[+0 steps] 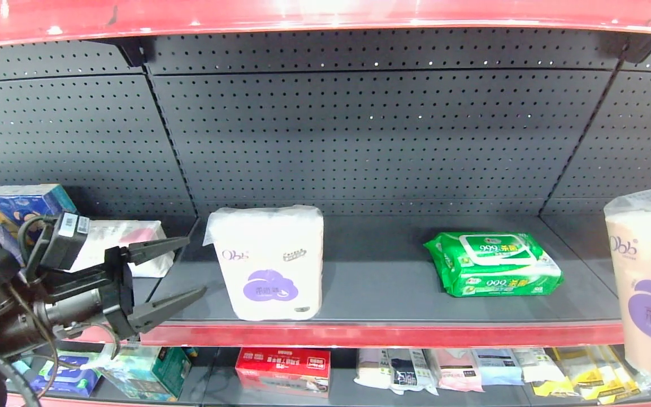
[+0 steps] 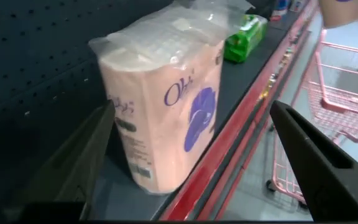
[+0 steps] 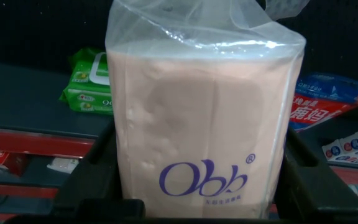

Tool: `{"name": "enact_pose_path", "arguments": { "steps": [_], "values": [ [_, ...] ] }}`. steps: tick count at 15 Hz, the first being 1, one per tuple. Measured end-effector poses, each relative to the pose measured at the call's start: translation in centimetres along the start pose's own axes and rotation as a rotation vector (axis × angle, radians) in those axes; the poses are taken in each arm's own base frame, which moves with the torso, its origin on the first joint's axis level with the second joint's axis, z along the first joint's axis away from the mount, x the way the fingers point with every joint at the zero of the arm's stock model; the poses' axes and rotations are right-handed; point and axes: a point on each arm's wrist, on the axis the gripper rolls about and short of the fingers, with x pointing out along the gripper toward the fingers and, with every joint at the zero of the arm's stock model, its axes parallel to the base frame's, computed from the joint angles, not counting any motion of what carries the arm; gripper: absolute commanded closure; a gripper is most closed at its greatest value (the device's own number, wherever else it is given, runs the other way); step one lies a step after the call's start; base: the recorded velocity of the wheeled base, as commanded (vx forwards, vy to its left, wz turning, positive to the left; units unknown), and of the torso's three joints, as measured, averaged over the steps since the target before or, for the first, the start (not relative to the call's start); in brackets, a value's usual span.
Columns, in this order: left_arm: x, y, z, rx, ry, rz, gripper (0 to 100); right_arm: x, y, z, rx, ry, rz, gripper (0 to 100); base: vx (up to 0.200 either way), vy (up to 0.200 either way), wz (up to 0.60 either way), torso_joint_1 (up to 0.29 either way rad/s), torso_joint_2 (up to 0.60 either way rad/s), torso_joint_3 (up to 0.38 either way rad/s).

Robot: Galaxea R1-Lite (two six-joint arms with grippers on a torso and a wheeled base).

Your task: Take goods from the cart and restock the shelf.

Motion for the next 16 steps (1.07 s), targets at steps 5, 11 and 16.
{"name": "enact_pose_path", "arguments": {
  "steps": [5,11,16],
  "values": [
    [-2.6,-2.5,1.5,0.034,-0.023,0.161,0,0.0,0.4,-0.2,-0.022,-0.004,0.049,100,0.0,0.0,0.0,0.0,0.0,0.0],
    [-4.9,-5.4,3.3,0.111,-0.075,0.282,0,-0.1,0.6,0.3,-0.03,-0.033,0.085,100,0.0,0.0,0.0,0.0,0.0,0.0],
    [-6.6,-5.6,4.4,0.145,-0.086,0.387,0,-0.4,0.7,0.6,-0.03,-0.063,0.121,100,0.0,0.0,0.0,0.0,0.0,0.0]
  ]
}}
